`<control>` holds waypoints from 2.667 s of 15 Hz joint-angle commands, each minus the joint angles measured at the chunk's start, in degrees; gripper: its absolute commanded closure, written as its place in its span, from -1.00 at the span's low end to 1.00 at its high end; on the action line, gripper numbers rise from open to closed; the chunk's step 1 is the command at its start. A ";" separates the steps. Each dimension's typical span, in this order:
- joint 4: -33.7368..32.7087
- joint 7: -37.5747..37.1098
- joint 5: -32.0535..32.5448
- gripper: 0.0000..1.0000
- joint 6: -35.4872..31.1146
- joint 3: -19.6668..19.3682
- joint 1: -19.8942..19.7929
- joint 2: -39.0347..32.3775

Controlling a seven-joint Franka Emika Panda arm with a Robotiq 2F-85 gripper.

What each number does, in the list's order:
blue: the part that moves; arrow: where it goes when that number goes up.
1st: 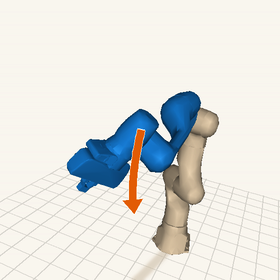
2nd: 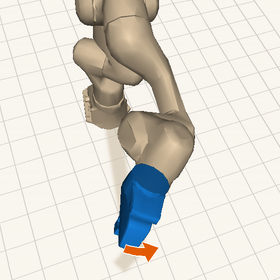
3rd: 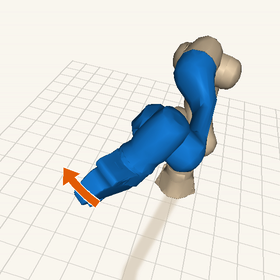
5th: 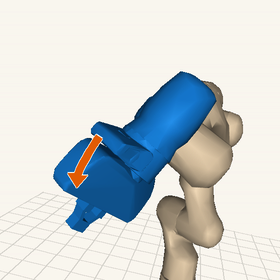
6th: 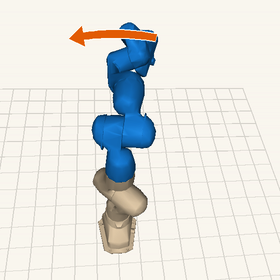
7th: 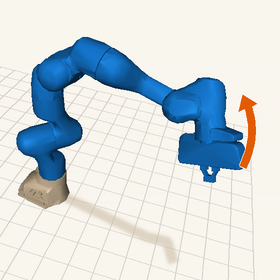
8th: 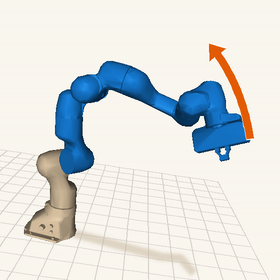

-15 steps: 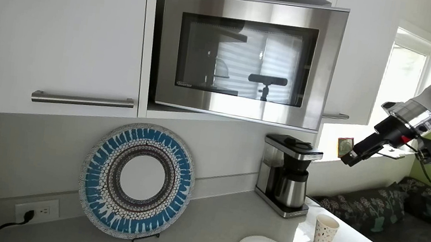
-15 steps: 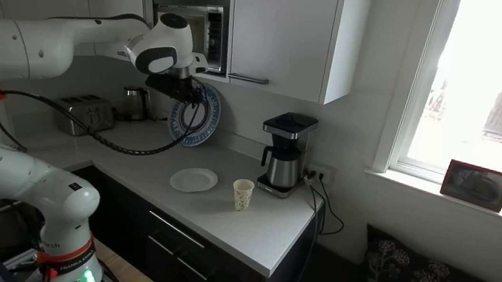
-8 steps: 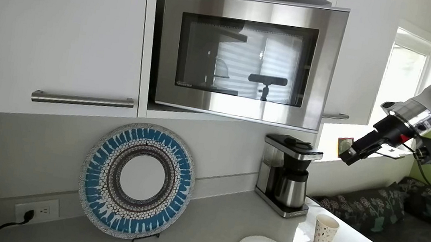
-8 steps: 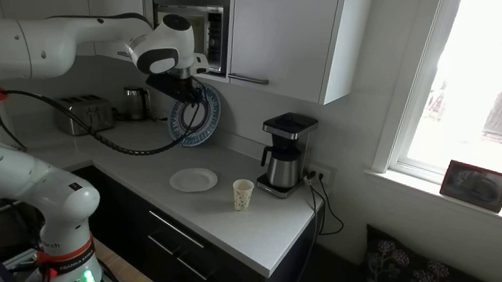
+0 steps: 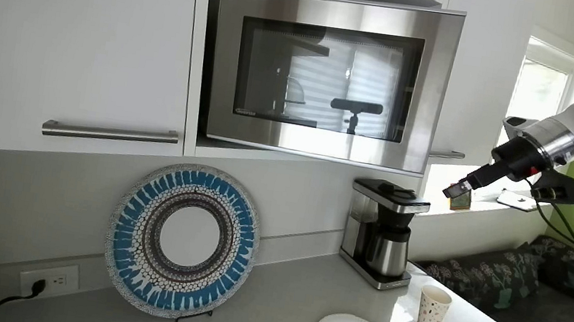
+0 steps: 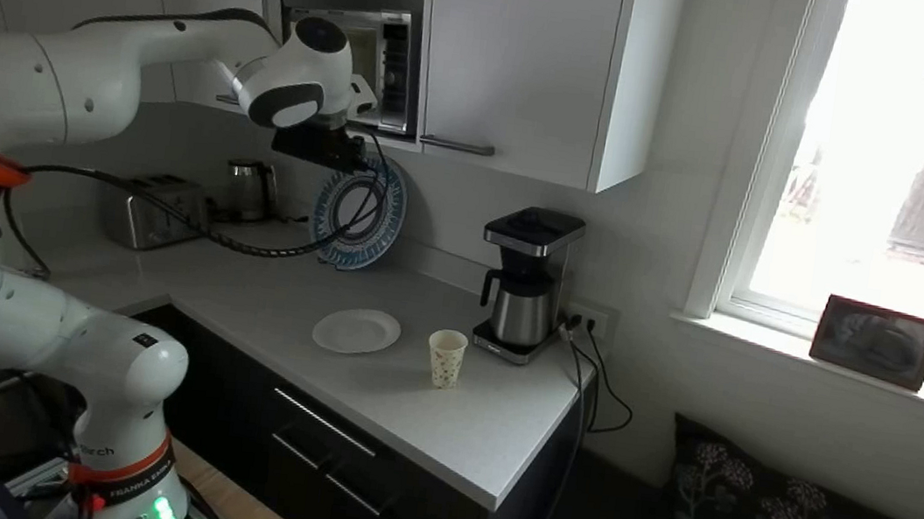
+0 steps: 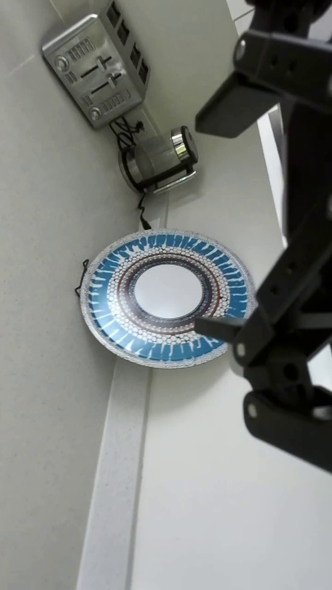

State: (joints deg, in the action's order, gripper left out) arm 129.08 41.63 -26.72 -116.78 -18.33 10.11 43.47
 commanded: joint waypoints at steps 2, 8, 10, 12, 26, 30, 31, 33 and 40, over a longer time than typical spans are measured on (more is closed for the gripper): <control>1.44 9.82 -5.92 -1.00 -10.15 -0.52 3.87 1.53; -0.26 10.77 -7.13 -1.00 -9.81 -0.47 4.72 0.56; -1.04 14.39 -9.79 -1.00 -12.26 -1.10 6.93 1.49; -1.93 18.82 -13.77 -1.00 -13.90 -1.36 8.98 2.00; -3.97 36.04 -40.61 -1.00 -2.79 2.21 6.16 -2.43; -3.63 33.89 -40.35 -1.00 8.04 4.49 1.04 -1.56; -3.69 33.86 -40.11 -1.00 9.90 5.28 -0.35 -1.37; -3.59 33.70 -40.17 -1.00 13.98 6.03 -2.45 -0.58; -3.75 32.93 -42.04 -1.00 29.52 7.13 -5.85 0.16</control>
State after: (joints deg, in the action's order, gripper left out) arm 125.25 75.00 -66.59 -92.27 -11.86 5.98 43.67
